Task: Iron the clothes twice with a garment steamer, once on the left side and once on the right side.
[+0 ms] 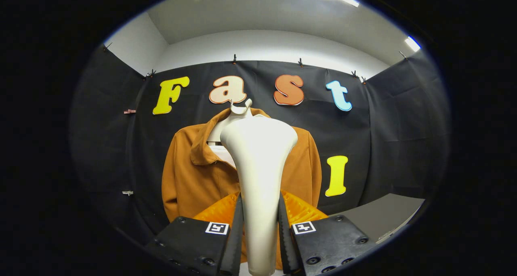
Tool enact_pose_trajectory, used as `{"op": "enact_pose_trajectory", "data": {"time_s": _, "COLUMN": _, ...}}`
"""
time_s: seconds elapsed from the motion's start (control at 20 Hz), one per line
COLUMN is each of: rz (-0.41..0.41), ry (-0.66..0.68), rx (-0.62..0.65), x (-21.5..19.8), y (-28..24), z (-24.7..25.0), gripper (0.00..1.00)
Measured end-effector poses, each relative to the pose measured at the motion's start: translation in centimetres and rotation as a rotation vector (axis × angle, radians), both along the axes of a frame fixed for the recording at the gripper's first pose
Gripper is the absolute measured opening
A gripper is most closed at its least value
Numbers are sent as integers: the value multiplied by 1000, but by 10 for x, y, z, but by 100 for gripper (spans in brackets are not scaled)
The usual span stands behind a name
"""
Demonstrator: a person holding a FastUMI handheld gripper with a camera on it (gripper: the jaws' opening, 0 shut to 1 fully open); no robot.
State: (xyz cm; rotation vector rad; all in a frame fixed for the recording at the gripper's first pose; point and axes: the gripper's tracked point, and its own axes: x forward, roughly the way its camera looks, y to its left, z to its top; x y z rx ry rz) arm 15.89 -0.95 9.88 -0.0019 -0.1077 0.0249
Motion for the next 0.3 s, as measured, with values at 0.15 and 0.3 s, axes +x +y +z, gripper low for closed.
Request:
{"op": "enact_pose_trajectory", "data": {"time_s": 0.15, "rz": 0, "ry": 0, "rx": -3, "x": 0, "y": 0, "z": 0, "gripper": 42}}
{"op": "enact_pose_trajectory", "data": {"time_s": 0.3, "rz": 4, "ry": 0, "rx": -11, "x": 0, "y": 1, "z": -1, "gripper": 43}}
